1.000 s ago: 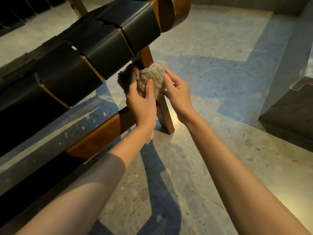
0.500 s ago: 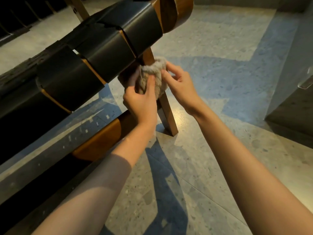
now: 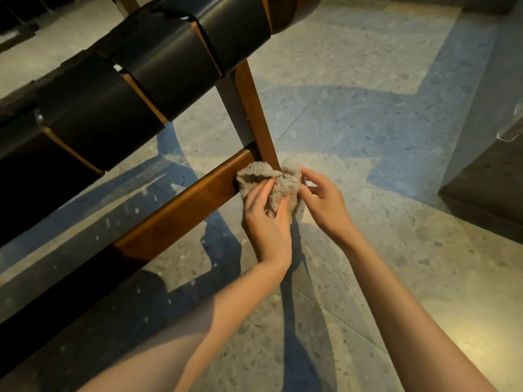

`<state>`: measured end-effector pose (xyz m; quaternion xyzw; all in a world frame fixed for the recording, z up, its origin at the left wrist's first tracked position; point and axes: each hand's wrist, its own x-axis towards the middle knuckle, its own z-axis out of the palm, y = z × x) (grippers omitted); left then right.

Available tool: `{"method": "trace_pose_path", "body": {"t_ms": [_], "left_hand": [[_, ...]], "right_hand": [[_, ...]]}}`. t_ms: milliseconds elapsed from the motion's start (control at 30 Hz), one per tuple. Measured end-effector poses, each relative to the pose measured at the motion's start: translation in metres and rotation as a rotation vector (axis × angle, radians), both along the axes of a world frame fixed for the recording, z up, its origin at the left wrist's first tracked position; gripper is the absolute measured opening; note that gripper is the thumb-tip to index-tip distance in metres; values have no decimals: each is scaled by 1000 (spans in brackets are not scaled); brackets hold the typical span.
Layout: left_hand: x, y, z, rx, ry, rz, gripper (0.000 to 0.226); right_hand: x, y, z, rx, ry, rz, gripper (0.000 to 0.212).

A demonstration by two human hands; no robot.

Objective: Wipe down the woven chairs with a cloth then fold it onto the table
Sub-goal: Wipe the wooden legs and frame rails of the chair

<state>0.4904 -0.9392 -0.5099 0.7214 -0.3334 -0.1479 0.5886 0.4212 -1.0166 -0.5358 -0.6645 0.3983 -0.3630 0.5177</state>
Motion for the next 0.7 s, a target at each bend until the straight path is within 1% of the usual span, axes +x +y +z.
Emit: {"method": "trace_pose_path", "body": {"t_ms": [100,167,233,300,467,600,700], "left_hand": [[-4,-1,-11,68,15,18,42],[-5,-3,-17,126,84,72,46],[-2,-5,-22,151,154,100,50],[4,-9,-25,155,159,103,52],[12,-22,-32,175,156,41,53],[21,-27,-44,200,182,-75,59],[23,-24,-59,277,257,-151,61]], "right_hand": [[4,6,-5,103,-34,21,33],[10,-1,2,145,-30,45,37],[15,-12,12,151,-33,87,41],[20,-21,18,149,-41,138,45],[35,-22,13,52,-30,218,41],[35,-22,-3,79,-12,208,37],[30,-20,-21,112,38,202,36]]}}
